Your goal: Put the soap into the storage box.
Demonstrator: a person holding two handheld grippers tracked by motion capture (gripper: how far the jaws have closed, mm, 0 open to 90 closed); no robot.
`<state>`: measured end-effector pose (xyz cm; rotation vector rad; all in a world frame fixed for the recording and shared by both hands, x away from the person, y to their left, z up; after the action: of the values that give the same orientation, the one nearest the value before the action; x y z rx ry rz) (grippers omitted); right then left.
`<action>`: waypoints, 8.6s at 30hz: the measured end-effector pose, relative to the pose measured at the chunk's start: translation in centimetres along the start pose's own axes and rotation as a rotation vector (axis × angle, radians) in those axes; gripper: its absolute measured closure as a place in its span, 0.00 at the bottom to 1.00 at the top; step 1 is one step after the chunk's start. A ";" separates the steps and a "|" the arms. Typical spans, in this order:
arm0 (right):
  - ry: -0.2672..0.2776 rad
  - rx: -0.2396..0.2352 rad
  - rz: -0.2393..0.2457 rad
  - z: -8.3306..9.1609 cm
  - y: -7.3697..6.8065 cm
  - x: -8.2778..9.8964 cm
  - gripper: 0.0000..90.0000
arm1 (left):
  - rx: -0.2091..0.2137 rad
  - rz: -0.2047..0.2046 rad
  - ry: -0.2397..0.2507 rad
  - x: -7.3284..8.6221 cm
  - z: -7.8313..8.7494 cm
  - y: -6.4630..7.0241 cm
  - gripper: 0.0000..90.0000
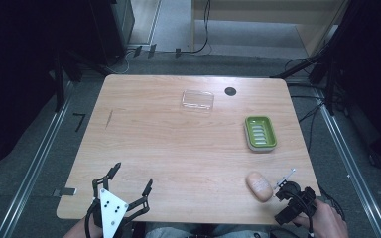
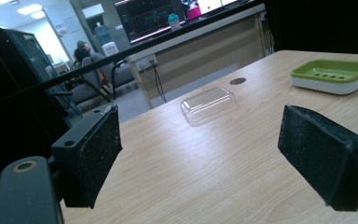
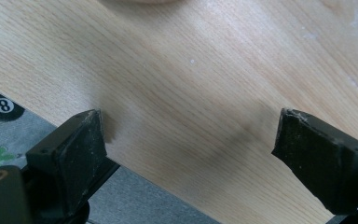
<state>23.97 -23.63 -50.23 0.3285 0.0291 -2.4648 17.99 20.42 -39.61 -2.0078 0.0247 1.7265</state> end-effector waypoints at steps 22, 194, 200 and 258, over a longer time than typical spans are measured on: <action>0.024 -0.011 0.025 0.7 -0.9 -0.9 0.08 | 0.007 -0.004 -0.002 0.0 -0.1 0.1 0.15; -0.014 -0.043 0.000 -1.1 0.2 -8.9 0.37 | 0.011 -0.018 -0.004 0.0 -0.2 0.3 0.15; -0.019 -0.037 -0.012 -0.7 0.6 -8.8 0.37 | 0.010 -0.016 -0.002 0.0 -0.2 0.3 0.15; 0.018 0.000 -0.071 1.2 4.3 -12.5 0.37 | 0.008 -0.014 -0.002 0.0 -0.2 0.2 0.15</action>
<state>35.82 -19.63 -45.75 0.3559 0.0492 -2.5322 18.12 20.19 -39.70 -1.9957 0.0172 1.7178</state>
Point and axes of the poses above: each handheld gripper's, and its own axes: z roughly backward along the jaws, x roughly out of its underside, y roughly to its right, the point moved 3 cm from there along -z, roughly forward along the jaws, and after that the axes turned 13 degrees about y, right-handed, at the moved point
